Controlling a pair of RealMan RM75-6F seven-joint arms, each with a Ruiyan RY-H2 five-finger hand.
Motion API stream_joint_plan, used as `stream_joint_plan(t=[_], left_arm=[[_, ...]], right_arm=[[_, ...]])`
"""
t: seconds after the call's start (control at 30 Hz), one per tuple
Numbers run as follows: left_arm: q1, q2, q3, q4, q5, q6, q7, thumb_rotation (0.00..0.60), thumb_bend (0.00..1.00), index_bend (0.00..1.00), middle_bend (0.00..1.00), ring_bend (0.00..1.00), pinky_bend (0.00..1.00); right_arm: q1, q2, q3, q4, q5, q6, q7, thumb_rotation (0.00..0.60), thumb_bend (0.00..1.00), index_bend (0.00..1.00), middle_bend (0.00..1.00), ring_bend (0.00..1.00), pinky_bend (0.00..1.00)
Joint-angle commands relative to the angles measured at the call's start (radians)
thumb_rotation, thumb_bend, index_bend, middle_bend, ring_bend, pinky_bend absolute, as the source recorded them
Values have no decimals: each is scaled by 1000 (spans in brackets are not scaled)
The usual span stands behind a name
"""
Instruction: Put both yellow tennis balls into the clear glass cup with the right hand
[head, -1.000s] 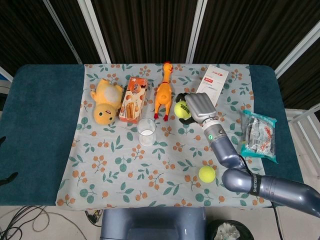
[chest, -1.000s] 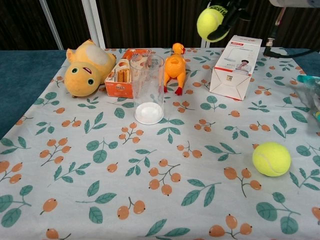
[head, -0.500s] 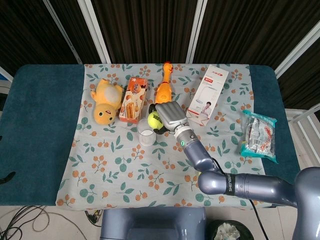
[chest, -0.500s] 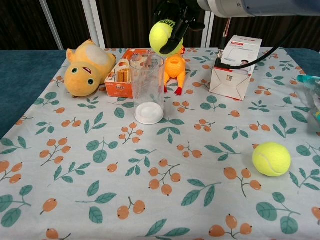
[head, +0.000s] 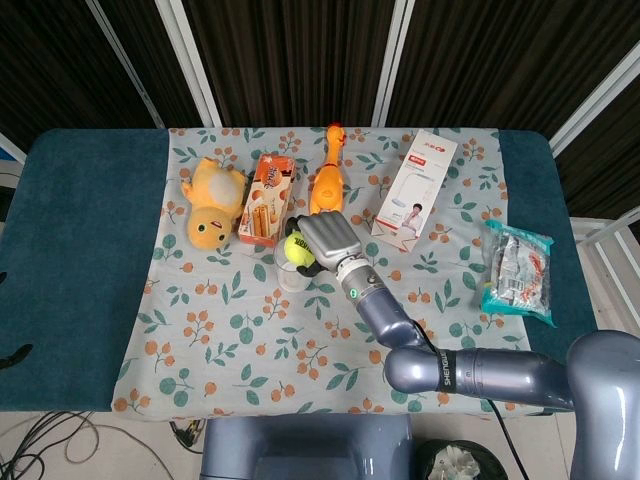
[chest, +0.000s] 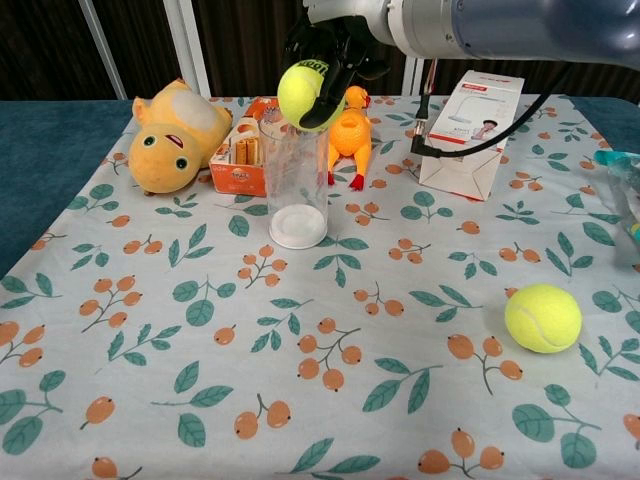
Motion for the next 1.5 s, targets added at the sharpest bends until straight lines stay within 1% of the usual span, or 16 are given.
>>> stream_joint_plan(t=[0.03, 0.27, 0.4, 0.8, 0.93, 0.97, 1.03, 1.07, 1.1, 1.13, 1.2, 1.23, 1.3, 1.37, 1.43, 1.5], left_arm=[[0, 0, 0, 0, -1, 0, -1, 600, 62, 103, 0, 0, 133], [0, 0, 1, -2, -1, -2, 2, 600, 62, 103, 0, 0, 132], [0, 0, 0, -2, -3, -2, 3, 600, 62, 102, 0, 0, 133], [1, 1, -1, -4, -4, -2, 6, 600, 62, 102, 0, 0, 133], [1, 2, -2, -3, -8, -2, 3, 600, 62, 102, 0, 0, 133], [1, 3, -2, -3, -8, -2, 2, 600, 62, 102, 0, 0, 134], [2, 3, -3, -3, -9, -2, 1, 600, 62, 102, 0, 0, 134], [2, 4, -3, -4, -10, -1, 0, 600, 62, 102, 0, 0, 134], [3, 5, -4, -5, -10, 0, -1, 600, 62, 102, 0, 0, 134], [3, 5, -4, -5, -11, 1, -1, 600, 62, 101, 0, 0, 134], [5, 6, -5, -6, -13, 3, -2, 600, 62, 100, 0, 0, 134], [5, 7, -6, -7, -15, 4, -2, 600, 62, 98, 0, 0, 134], [6, 7, -7, -8, -16, 4, -1, 600, 62, 97, 0, 0, 134], [6, 6, -7, -8, -16, 4, 1, 600, 62, 97, 0, 0, 134], [4, 5, -6, -9, -18, 0, 6, 600, 62, 97, 0, 0, 134], [2, 3, -6, -9, -19, -5, 12, 600, 62, 97, 0, 0, 135]], right_arm=[[4, 2, 0, -3, 6, 3, 5, 600, 325, 411, 317, 333, 947], [14, 5, -5, -12, 20, 14, 14, 600, 300, 386, 280, 296, 967], [14, 11, -4, -19, 21, 23, 23, 600, 267, 362, 265, 287, 976], [23, 22, -8, -41, 17, 37, 40, 600, 265, 344, 262, 286, 1000], [4, 53, -12, -67, 2, 60, 49, 600, 265, 337, 261, 280, 1000], [-7, 66, -16, -80, -6, 69, 54, 600, 265, 334, 258, 275, 970], [-36, 96, -28, -114, -28, 91, 66, 600, 265, 323, 247, 257, 590], [-65, 121, -45, -143, -50, 112, 75, 600, 265, 315, 237, 241, 311], [-86, 139, -58, -164, -67, 126, 81, 600, 265, 308, 227, 225, 107], [-108, 157, -74, -187, -86, 140, 87, 600, 265, 306, 223, 216, 70], [-155, 193, -110, -232, -134, 171, 96, 600, 266, 304, 217, 203, 69], [-190, 214, -136, -261, -175, 200, 105, 600, 266, 304, 217, 202, 69], [-230, 231, -168, -288, -224, 240, 112, 600, 265, 303, 216, 202, 69], [-275, 247, -211, -312, -288, 286, 113, 600, 265, 304, 216, 202, 70], [-332, 264, -277, -338, -380, 344, 104, 600, 265, 303, 216, 202, 79], [-380, 274, -332, -356, -460, 385, 98, 600, 264, 303, 216, 202, 120]])
